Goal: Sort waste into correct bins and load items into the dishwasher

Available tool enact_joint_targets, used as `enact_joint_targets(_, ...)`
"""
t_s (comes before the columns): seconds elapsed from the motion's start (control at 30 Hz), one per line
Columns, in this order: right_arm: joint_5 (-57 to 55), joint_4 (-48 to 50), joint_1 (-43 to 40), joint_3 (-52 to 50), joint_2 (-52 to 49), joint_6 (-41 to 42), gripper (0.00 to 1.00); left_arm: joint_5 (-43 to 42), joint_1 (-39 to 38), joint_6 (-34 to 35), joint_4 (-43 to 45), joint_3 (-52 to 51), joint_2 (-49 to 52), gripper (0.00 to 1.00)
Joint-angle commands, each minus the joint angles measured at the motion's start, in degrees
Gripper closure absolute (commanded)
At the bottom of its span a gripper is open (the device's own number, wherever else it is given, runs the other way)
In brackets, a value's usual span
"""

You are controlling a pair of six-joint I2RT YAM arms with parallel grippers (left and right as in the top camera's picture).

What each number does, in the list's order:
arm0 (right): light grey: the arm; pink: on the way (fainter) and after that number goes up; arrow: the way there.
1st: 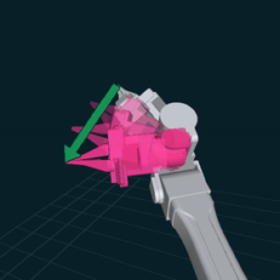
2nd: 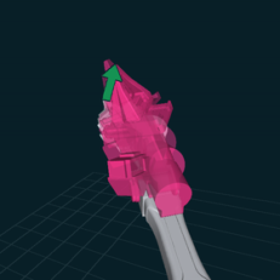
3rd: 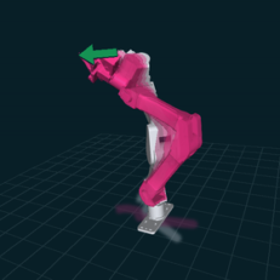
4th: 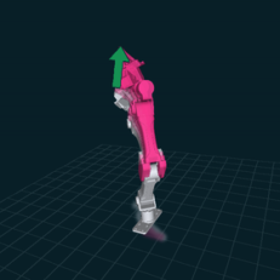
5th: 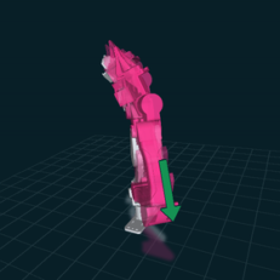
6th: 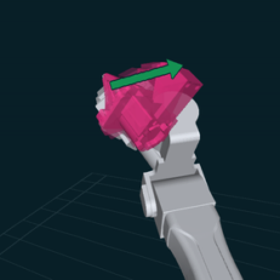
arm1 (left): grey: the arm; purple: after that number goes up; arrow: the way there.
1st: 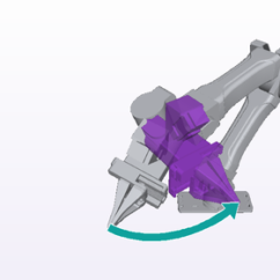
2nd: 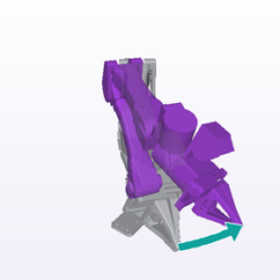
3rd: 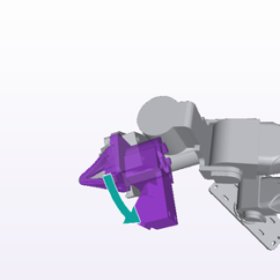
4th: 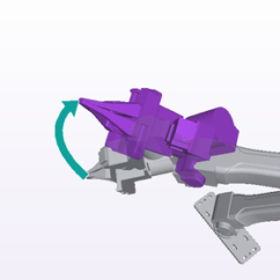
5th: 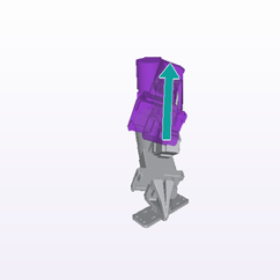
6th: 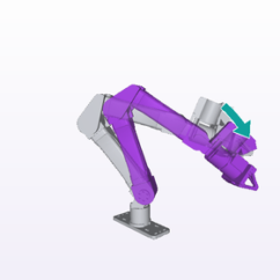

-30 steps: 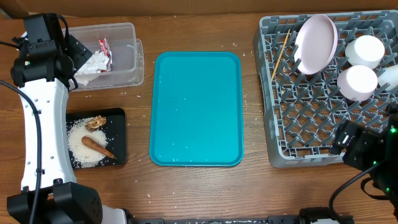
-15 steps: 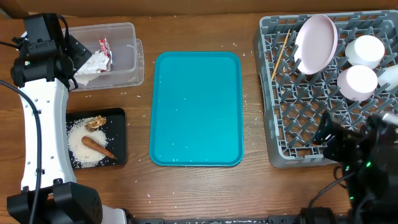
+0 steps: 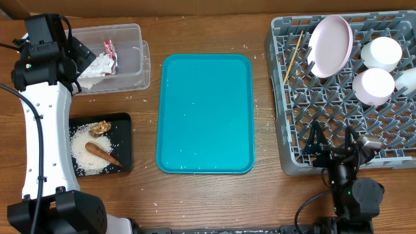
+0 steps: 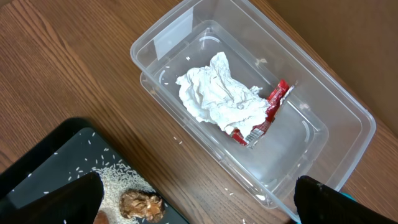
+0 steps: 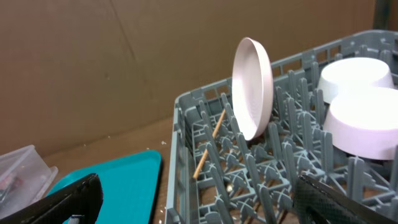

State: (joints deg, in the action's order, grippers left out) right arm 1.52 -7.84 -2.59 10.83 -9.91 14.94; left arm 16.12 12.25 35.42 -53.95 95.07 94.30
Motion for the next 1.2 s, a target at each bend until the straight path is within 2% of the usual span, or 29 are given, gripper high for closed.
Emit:
enact_joint_targets(0.0,0.7,2.0,-0.1,-2.8,3.0,-0.4,0.00,0.8,0.1,-0.7,0.2,0.6,0.5,0.00)
enact_joint_targets(0.33,0.0,2.4,0.7,-6.6,9.8,-0.6,0.00,0.8,0.1,-0.7,0.2,0.6,0.5,0.00)
enact_joint_targets(0.77,-3.0,5.3,2.3,-7.6,9.8,-0.6,0.00,0.8,0.1,-0.7,0.2,0.6,0.6,0.00)
enact_joint_targets(0.9,-2.9,10.2,2.3,-10.5,9.8,-0.6,0.00,0.8,0.1,-0.7,0.2,0.6,0.5,0.00)
enact_joint_targets(1.17,-4.4,7.4,4.8,-10.4,9.8,-3.0,0.00,0.8,0.1,-0.7,0.2,0.6,0.5,0.00)
